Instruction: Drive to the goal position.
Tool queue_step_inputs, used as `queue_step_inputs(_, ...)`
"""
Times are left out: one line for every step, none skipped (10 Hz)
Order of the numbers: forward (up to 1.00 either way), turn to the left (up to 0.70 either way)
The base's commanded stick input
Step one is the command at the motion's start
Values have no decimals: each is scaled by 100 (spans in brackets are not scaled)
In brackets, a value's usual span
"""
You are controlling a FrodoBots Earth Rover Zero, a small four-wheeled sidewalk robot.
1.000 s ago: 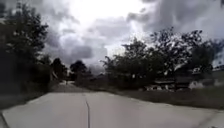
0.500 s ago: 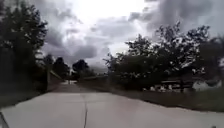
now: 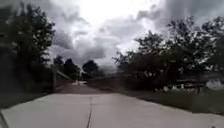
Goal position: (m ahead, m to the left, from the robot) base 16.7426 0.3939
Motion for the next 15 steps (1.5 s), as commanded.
queue_step_inputs(85, 0)
queue_step_inputs(85, 0)
queue_step_inputs(85, 0)
queue_step_inputs(85, 5)
queue_step_inputs(85, 19)
queue_step_inputs(85, 32)
queue_step_inputs(85, 26)
queue_step_inputs(85, 0)
queue_step_inputs(85, 0)
queue_step_inputs(85, 0)
queue_step_inputs(85, 0)
queue_step_inputs(85, 0)
queue_step_inputs(85, 0)
queue_step_inputs(85, 0)
queue_step_inputs(85, 1)
